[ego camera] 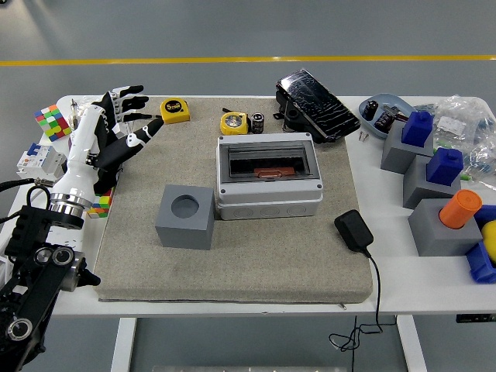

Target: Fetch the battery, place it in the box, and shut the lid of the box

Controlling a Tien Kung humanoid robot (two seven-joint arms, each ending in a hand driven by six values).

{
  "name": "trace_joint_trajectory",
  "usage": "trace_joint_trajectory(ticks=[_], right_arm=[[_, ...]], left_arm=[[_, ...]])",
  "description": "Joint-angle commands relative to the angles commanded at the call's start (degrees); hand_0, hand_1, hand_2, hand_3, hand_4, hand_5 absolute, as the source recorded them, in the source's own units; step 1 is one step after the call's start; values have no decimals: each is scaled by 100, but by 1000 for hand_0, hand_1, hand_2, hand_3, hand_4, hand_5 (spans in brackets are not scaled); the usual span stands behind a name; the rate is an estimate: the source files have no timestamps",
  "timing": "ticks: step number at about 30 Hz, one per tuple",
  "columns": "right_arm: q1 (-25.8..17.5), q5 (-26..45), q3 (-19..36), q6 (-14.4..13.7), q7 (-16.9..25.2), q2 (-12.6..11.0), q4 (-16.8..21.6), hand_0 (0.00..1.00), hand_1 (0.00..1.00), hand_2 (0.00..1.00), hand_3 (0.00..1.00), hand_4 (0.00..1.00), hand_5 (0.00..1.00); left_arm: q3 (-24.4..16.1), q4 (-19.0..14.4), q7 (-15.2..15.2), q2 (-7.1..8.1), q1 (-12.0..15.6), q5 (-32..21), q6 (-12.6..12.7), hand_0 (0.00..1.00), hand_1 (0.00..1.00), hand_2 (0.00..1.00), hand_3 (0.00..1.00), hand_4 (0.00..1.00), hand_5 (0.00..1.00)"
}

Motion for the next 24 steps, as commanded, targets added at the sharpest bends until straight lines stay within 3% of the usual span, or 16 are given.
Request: trace_joint_trajectory(ticks=[24], right_arm=[[64, -18, -47, 11, -1, 3, 0, 643, 663, 678, 585, 972, 579]], left_arm=[[-233, 58, 311, -107, 48, 350, -126, 569, 710, 700, 734, 998, 459]])
